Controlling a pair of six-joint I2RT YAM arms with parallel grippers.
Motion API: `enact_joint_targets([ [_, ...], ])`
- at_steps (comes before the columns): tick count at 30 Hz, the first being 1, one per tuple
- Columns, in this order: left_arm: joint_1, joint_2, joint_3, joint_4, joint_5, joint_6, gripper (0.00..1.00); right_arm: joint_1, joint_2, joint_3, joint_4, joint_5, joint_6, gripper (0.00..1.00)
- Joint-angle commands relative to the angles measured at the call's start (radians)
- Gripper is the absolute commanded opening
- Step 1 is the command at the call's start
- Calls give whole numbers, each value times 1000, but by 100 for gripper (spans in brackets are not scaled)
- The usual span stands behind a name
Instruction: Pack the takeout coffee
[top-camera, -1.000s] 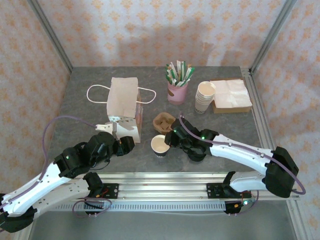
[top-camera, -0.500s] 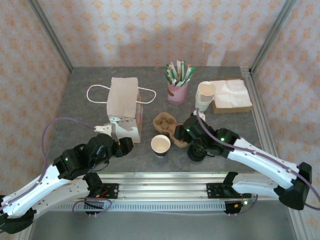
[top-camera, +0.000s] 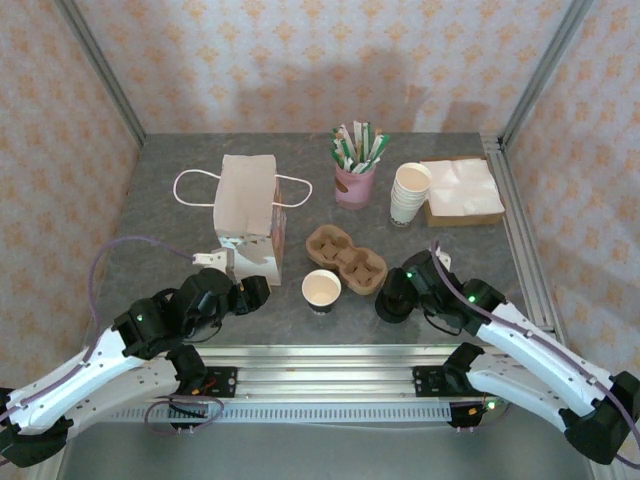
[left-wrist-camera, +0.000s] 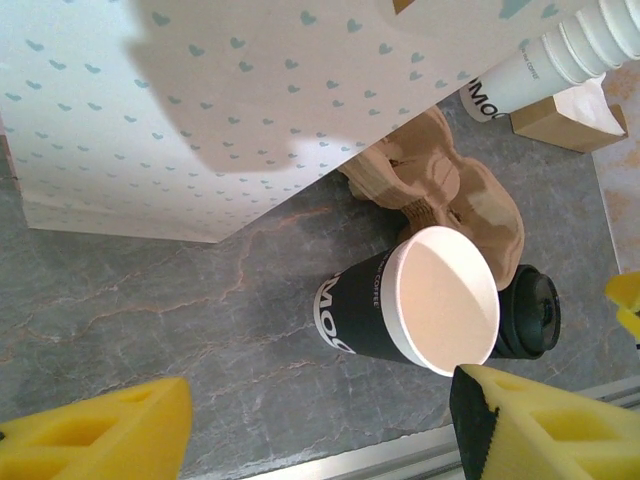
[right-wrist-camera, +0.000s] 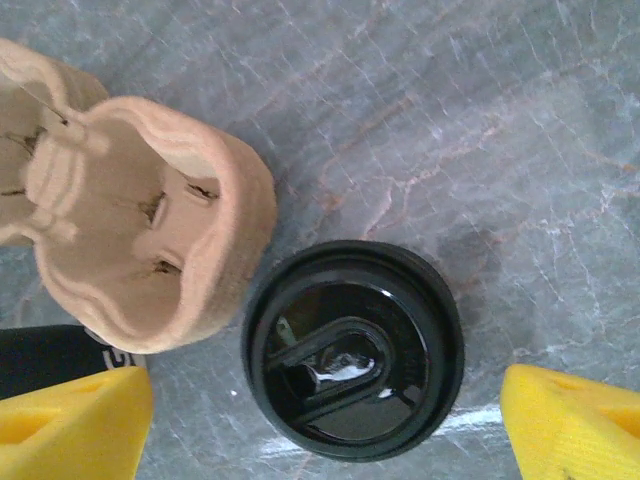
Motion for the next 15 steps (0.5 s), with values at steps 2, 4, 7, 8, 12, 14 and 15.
enact_joint_targets([
  [2,-6,2,-17,24,-19,-16,70,-24,3,-26,-16,-49,-35,90],
  [4,-7,3,-20,23,-15,-17,70,-24,16,-35,-11,-57,-57,89],
  [7,-7,5,-17,19,-16,-16,70,-24,30,-44,6,-74,-111,90],
  [8,-7,6,-18,20,-15,-15,70,-24,35,-43,7,-73,-126,90],
  [12,-7,8,-19,22,-15,-16,70,-24,62,-41,14,-67,-167,90],
  [14,-6,11,-20,23,-15,-17,70,-23,73,-45,28,-75,-174,90],
  [15,-7,11,-21,23,-15,-19,70,-24,80,-48,38,-80,-176,90],
])
